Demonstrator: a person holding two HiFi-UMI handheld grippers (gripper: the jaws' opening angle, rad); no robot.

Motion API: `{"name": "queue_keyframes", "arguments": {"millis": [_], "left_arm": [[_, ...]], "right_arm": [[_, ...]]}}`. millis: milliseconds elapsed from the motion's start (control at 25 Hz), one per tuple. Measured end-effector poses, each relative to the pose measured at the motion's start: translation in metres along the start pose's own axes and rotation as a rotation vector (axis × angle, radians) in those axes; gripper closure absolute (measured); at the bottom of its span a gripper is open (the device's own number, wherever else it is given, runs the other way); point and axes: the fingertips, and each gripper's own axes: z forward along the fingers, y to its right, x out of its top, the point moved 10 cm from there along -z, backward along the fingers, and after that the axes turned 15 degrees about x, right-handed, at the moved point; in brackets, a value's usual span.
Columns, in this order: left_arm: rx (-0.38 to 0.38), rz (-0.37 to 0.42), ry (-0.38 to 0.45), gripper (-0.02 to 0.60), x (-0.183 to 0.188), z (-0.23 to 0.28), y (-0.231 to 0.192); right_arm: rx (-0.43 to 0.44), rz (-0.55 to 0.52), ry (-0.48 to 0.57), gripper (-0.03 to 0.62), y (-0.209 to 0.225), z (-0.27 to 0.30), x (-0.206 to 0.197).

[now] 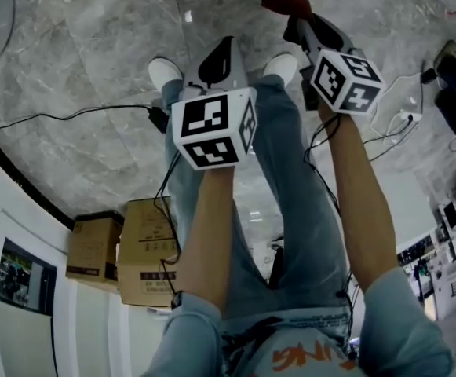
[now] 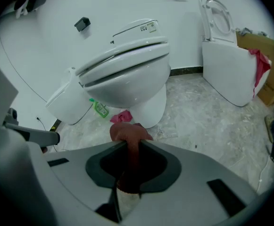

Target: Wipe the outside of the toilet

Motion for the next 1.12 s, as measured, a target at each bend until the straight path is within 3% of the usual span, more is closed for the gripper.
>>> {"name": "queue_keyframes", "arguments": {"millis": [360,640,760,880,1120], "left_arm": [[-0.002,-0.02,-0.027,0.583,-0.023,0.031,-0.069],[-0.053,-0.008,0.032,0.583,0.016,0.056,-0.091],[-0.073,0.035,0.052,0.583,0.032,0.065,-0.096],[-0.046,0.053,0.013,0.583,0.034,0.078,-0.1],[-0.095,0.122,0.011,0.583,0.047,0.087,-0.097]], "right_arm": [[0.033,0.06,0.025,0.53,-0.051,0.067,-0.02],[0.04,0.067,0.139,0.53,-0.07,0.113,-0.015],[0.04,0.1,0.203,0.53,-0.069,0.131,-0.008],[0.034,0.111,0.25,0.53,-0.069,0.142,-0.002],[0.039,0.12,0.292,0.53,-0.067,0.163,0.009]]}}
